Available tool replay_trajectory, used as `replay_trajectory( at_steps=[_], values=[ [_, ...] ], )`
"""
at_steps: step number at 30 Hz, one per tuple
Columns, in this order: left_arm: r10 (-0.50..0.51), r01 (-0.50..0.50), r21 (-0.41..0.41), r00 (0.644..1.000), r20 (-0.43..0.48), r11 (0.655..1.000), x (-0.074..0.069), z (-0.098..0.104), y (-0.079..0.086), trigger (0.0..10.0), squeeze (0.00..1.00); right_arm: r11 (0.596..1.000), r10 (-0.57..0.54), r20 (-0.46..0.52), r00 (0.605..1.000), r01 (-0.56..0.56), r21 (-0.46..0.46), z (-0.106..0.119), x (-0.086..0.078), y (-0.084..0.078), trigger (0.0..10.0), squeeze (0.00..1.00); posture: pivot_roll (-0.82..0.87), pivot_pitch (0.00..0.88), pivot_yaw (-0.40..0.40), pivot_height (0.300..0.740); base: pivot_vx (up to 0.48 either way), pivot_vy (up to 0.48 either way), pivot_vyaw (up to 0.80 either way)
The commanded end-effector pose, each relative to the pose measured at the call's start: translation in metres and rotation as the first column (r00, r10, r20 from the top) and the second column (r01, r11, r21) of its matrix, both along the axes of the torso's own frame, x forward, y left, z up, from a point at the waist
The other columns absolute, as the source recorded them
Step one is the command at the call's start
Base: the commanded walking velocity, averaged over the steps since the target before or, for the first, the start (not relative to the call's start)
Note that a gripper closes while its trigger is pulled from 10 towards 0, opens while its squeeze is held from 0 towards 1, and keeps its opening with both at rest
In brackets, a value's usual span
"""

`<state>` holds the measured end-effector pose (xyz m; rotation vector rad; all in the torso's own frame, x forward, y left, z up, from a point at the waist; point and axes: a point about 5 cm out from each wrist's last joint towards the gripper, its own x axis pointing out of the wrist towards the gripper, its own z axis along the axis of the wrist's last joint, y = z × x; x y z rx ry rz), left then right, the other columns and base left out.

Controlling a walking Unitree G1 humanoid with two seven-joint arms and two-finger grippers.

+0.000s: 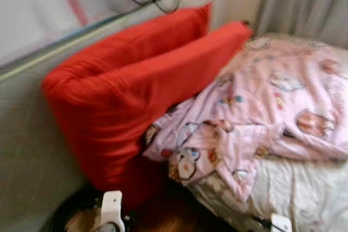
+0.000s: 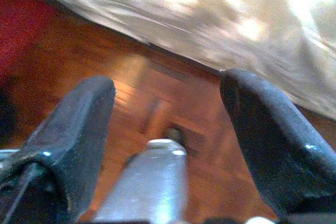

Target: Clean up the room

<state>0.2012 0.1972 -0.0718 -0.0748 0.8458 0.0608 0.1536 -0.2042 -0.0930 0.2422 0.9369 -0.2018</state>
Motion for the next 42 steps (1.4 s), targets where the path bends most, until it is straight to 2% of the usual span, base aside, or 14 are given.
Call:
replay_trajectory(
  at_steps=[1,11,26,37,42],
  values=[
    [-0.001,0.001,-0.012,1.0,0.001,1.0,0.0018,0.0003,-0.0038,10.0,0.0,1.0,-0.007,-0.015,1.0,0.007,-0.015,-0.001,-0.0051,-0.0059,10.0,0.0,0.02,0.0,0.04,0.74,0.0,0.0,0.8],
    [-0.007,0.007,-0.037,1.0,0.002,0.999,0.0013,-0.0003,-0.0072,10.0,0.0,0.999,-0.04,-0.002,0.999,0.04,-0.01,-0.0007,-0.0051,-0.0068,10.0,0.0,0.02,0.0,0.037,0.74,0.0,0.0,0.16],
    [-0.014,0.014,-0.034,1.0,-0.006,0.999,-0.0013,-0.0017,-0.0067,10.0,0.0,1.0,-0.001,0.007,1.0,0.001,-0.017,0.0002,-0.0032,-0.0059,10.0,0.0,0.01,0.0,0.037,0.74,0.323,0.0,0.0],
    [-0.01,0.01,-0.035,1.0,-0.014,0.999,-0.0046,-0.0034,-0.0064,10.0,0.0,1.0,-0.025,0.005,1.0,0.025,-0.014,-0.0003,-0.0048,-0.0066,10.0,0.0,0.01,0.0,0.039,0.74,0.358,0.0,0.0],
    [-0.014,0.015,-0.035,1.0,0.024,0.999,0.0004,0.0001,-0.0059,10.0,0.0,1.0,-0.027,0.026,0.999,0.027,-0.012,0.0003,-0.0046,-0.0063,10.0,0.0,0.0,0.0,0.042,0.74,0.144,0.0,0.0]
  ],
)
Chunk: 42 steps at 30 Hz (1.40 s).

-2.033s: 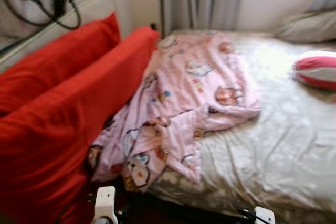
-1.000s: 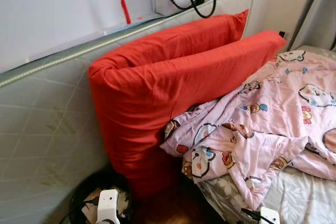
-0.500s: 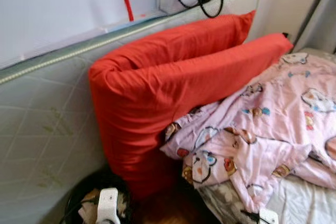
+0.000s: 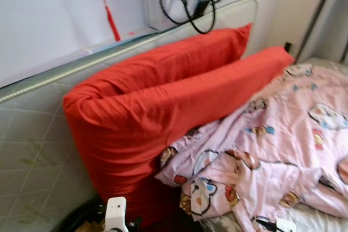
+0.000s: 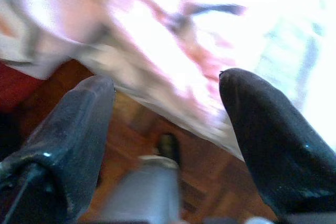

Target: Clean up the room

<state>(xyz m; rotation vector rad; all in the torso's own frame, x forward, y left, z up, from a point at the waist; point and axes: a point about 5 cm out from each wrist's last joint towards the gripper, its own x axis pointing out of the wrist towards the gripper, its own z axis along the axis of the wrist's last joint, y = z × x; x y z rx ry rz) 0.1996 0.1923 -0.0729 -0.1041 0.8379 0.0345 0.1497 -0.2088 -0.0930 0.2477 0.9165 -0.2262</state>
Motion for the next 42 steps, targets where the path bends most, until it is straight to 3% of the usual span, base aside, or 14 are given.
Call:
replay_trajectory(
  at_steps=[1,7,11,15,16,17,18,19,20,33,38,42],
  values=[
    [-0.005,0.005,0.001,1.0,0.02,1.0,0.003,0.002,-0.001,10.0,0.0,1.0,-0.002,0.012,1.0,0.002,-0.004,0.0,-0.001,-0.002,10.0,0.0,0.0,0.0,0.041,0.74,0.0,0.0,0.0],
    [0.053,-0.038,-0.076,0.976,0.211,0.996,0.033,0.024,-0.001,10.0,0.0,0.999,0.042,0.127,0.991,-0.04,-0.018,0.007,0.006,-0.002,10.0,0.0,0.0,0.0,0.044,0.74,0.0,0.0,0.0],
    [0.053,-0.035,-0.066,0.957,0.286,0.997,0.039,0.032,0.002,10.0,0.0,0.998,0.061,0.163,0.985,-0.057,-0.03,0.009,0.008,-0.002,10.0,0.0,-0.01,0.0,0.046,0.74,0.0,0.0,0.0],
    [0.003,0.019,-0.042,0.876,0.483,0.999,0.049,0.054,0.0,10.0,0.0,0.995,0.1,0.219,0.971,-0.091,-0.048,0.013,0.009,-0.002,10.0,0.0,-0.01,0.0,0.038,0.74,0.0,0.0,0.0],
    [0.003,0.019,-0.042,0.876,0.483,0.999,0.049,0.054,0.0,10.0,0.0,0.995,0.1,0.219,0.971,-0.091,-0.048,0.013,0.009,-0.002,10.0,0.0,-0.01,0.0,0.038,0.74,0.0,0.0,0.0],
    [-0.003,0.031,-0.044,0.849,0.529,0.999,0.049,0.06,-0.004,10.0,0.0,0.996,0.086,0.227,0.97,-0.078,-0.044,0.013,0.008,-0.002,10.0,0.0,-0.01,0.0,0.037,0.74,0.0,0.0,0.0],
    [-0.006,0.036,-0.044,0.839,0.545,0.998,0.049,0.062,-0.006,10.0,0.0,0.991,0.127,0.354,0.927,-0.104,-0.084,0.03,0.036,0.0,10.0,0.0,-0.01,0.0,0.038,0.74,0.0,0.0,0.0],
    [-0.007,0.04,-0.047,0.828,0.561,0.998,0.048,0.063,-0.01,10.0,0.0,0.981,0.19,0.531,0.826,-0.134,-0.143,0.059,0.072,0.007,10.0,0.0,-0.01,0.0,0.037,0.74,0.0,0.0,0.0],
    [-0.007,0.042,-0.049,0.823,0.568,0.998,0.047,0.064,-0.012,10.0,0.0,0.976,0.215,0.594,0.775,-0.144,-0.165,0.073,0.084,0.01,10.0,0.0,-0.01,0.0,0.037,0.74,0.0,0.0,0.0],
    [-0.026,0.054,-0.028,0.798,0.602,0.998,0.039,0.071,-0.013,10.0,0.0,0.977,0.205,0.602,0.772,-0.13,-0.167,0.071,0.079,0.012,10.0,0.0,-0.01,0.0,0.042,0.74,0.0,0.0,0.0],
    [-0.021,0.04,-0.019,0.802,0.597,0.999,0.041,0.071,-0.01,10.0,0.0,0.975,0.205,0.565,0.799,-0.117,-0.188,0.069,0.076,0.009,10.0,0.0,-0.01,0.0,0.042,0.74,0.0,0.0,0.0],
    [-0.026,0.046,-0.019,0.803,0.595,0.999,0.044,0.072,-0.012,10.0,0.0,0.973,0.214,0.565,0.797,-0.124,-0.195,0.069,0.077,0.009,10.0,0.0,-0.01,0.0,0.045,0.71,0.0,0.0,0.0]
  ],
)
